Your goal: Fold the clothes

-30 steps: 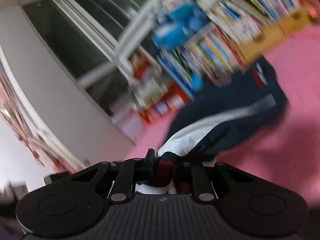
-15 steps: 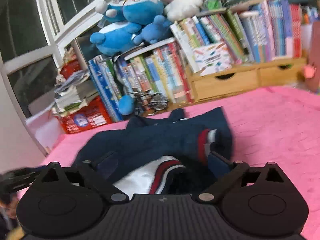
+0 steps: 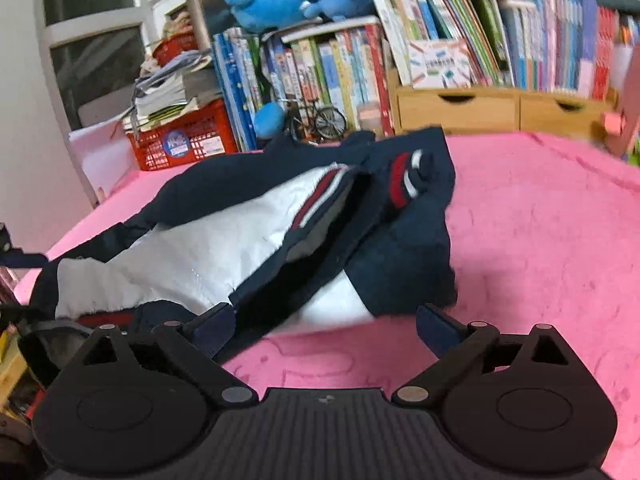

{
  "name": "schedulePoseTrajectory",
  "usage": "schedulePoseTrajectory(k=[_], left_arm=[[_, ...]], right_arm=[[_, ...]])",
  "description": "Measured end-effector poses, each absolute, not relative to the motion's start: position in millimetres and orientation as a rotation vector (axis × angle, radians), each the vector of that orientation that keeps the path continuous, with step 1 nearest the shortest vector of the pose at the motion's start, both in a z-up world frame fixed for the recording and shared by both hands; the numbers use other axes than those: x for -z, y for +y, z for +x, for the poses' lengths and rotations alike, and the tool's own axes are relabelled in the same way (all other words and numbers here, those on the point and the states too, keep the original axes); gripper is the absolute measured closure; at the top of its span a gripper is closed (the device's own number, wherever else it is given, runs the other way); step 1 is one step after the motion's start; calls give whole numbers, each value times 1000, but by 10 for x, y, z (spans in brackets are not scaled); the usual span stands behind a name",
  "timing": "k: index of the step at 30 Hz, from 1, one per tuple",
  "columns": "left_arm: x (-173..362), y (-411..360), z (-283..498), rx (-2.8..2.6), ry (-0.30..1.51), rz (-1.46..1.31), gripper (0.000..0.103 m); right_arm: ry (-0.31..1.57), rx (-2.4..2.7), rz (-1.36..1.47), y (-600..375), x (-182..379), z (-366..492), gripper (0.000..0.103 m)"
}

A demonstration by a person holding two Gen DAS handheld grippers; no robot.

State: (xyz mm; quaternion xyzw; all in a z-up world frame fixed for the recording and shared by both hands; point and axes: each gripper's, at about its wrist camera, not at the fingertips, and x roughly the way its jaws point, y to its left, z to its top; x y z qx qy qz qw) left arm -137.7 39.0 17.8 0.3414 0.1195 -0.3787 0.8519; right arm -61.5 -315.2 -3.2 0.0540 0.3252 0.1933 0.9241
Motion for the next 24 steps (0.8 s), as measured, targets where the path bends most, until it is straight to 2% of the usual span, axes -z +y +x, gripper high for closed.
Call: schedulePoseTrajectory(k=[1,2,6,9,11,12,13,15,17,18,22,24], left_arm=[[-207,414,-1368,805,257,711,48],[-238,449,-1359,821,274,701,44],[-265,508,-1426,858,346,738,42],[-151,377,-1522,872,331,807,40],[7,201,-1551,853,281,862,26],[102,103,-1561,835,250,896,13],[194,10,-1577,813,216,930,11],[320,-129,-1582,736,145,975,12],[219,-153,-1455,657,132,909,25],[168,-165,-1391,617,125,876,35],[-270,73,-863,329,113,611,36],[-399,274,-477,165,179,454,39]], right_arm=[[668,-385,130,-3197,44,-626,4],[668,-374,149,-3242,57,-637,4],[671,-375,228,-3346,129,-634,4],[676,-405,240,-3273,210,-644,4],[685,-420,246,-3204,265,-645,4],[691,-418,253,-3177,283,-642,4],[696,-416,260,-3150,302,-639,4],[696,-411,273,-3126,319,-656,4],[679,-402,282,-3152,310,-707,4],[663,-392,281,-3179,293,-740,4],[565,-336,264,-3356,162,-871,3],[531,-315,257,-3438,90,-864,2]])
